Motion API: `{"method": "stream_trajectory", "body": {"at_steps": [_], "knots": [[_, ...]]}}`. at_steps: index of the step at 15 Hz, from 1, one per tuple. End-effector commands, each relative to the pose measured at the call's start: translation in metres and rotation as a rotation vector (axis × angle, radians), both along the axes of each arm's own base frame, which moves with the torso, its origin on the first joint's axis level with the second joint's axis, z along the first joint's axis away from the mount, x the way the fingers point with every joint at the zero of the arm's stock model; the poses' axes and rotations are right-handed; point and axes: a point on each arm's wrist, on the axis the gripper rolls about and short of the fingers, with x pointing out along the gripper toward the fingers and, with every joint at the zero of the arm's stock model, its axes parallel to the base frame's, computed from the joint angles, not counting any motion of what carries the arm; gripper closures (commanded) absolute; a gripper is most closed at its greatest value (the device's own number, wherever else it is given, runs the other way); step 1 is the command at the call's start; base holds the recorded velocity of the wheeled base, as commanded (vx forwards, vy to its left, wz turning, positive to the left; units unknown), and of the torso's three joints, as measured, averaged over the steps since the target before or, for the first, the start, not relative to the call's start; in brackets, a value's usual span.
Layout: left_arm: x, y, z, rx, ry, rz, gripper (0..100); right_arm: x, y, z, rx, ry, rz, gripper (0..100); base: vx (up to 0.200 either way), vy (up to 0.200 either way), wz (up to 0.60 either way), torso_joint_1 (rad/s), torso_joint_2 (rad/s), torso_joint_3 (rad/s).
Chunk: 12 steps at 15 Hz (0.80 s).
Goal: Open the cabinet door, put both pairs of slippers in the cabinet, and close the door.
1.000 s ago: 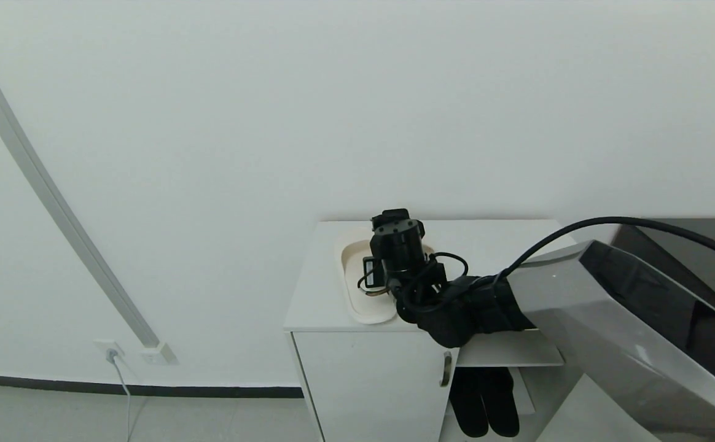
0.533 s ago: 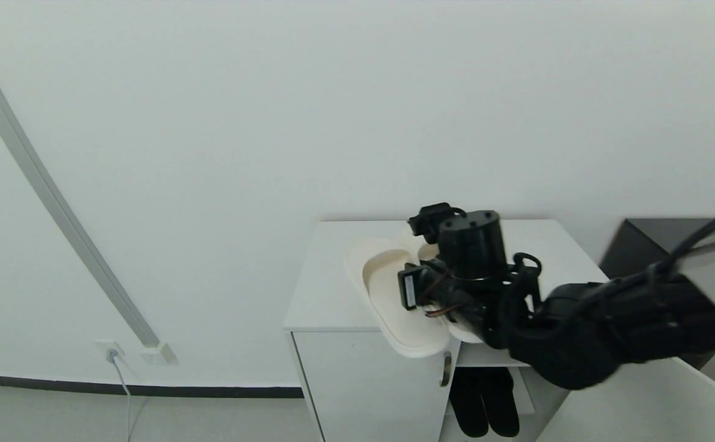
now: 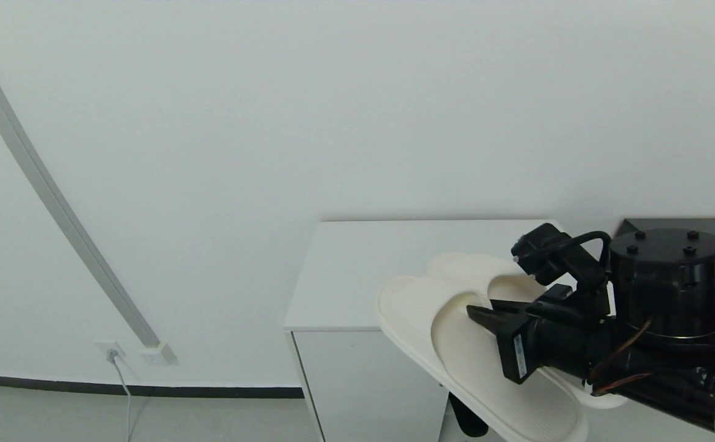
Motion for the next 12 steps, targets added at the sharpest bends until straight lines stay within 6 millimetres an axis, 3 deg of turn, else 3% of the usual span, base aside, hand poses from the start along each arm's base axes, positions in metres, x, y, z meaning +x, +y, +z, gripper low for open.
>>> {"method": "stream_trajectory", "body": {"at_steps": [1,9,12], "knots": [[0.0,0.0,0.0,0.0,0.0,0.0,100,-0.0029,-0.0029,0.004,0.012,-0.011,0.001,100,-0.2,0.0,0.0,0.002,0.0,0.002],[0.0,0.0,0.0,0.0,0.0,0.0,100,-0.0037,-0.0017,-0.0007,-0.001,0.0,0.004,100,-0.2,0.0,0.0,0.002,0.0,0.003],[0.0,0.0,0.0,0.0,0.0,0.0,100,-0.0048,-0.0011,-0.0015,-0.003,0.003,0.009,100,0.0,0.0,0.0,0.0,0.0,0.0]]}}
